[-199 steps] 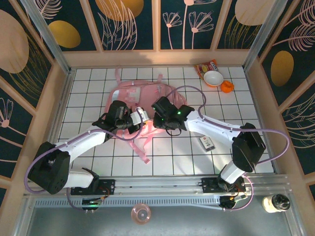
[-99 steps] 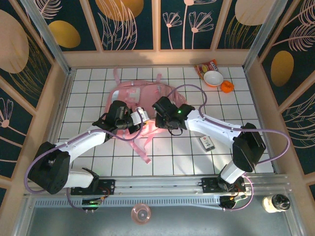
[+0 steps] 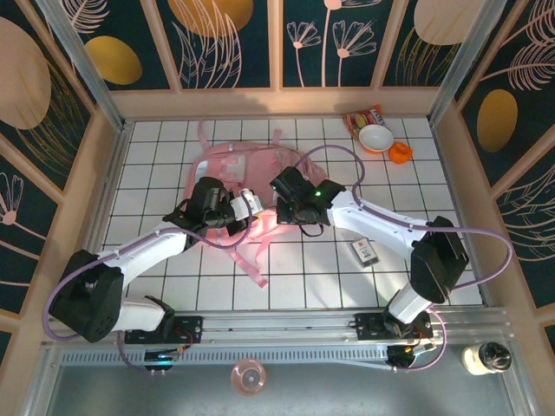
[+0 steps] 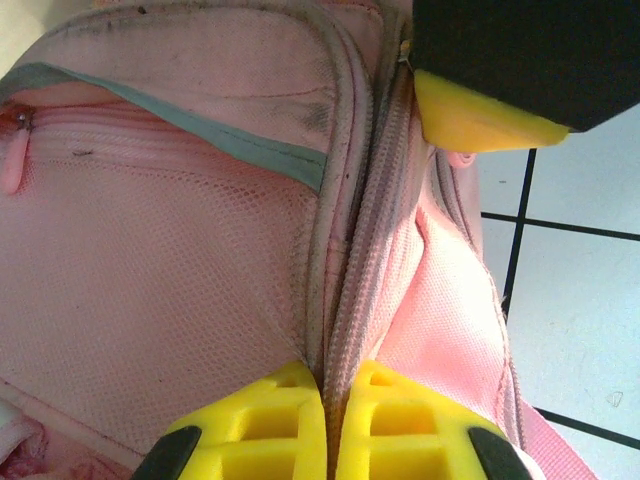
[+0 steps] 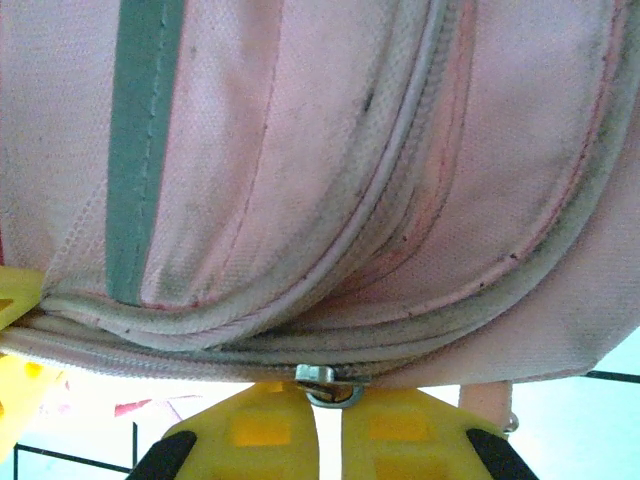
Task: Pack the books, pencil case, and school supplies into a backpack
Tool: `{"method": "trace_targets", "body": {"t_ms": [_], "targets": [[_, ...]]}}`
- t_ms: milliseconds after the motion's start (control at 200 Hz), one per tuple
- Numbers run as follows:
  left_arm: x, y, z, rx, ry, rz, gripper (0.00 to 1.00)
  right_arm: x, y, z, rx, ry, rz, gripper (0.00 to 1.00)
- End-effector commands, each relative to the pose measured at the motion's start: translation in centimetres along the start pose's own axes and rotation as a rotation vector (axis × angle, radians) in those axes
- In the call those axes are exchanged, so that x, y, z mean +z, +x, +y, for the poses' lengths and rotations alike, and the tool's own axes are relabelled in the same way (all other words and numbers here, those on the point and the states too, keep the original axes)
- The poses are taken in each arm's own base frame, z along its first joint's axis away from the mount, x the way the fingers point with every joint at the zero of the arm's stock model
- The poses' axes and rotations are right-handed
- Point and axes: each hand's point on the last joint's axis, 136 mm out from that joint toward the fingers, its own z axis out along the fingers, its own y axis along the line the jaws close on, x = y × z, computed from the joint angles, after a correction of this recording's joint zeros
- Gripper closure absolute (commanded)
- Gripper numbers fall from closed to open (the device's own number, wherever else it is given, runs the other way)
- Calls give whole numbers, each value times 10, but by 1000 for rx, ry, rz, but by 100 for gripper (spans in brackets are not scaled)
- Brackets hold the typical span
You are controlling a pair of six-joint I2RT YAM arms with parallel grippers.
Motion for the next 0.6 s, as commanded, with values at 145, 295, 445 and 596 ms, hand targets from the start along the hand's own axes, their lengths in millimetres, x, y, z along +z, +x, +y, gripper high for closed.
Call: {"method": "trace_targets", "body": {"t_ms": [145,295,445,596], "targets": [[-8,-20,-5,-15,52,-72,100,-5,-23,-42,4,95,-69,73],[-10,-35,-11,-50,104,-135,100,5,-20,-30,-36,70,-89,61],[-13,-42,-15,-61,136,-160,100,8,-25,-25,-93,96,-129,60],[-14,-45,-16,-67,144,-169,100,5,-29,-10,-119,72,-161,59]]}}
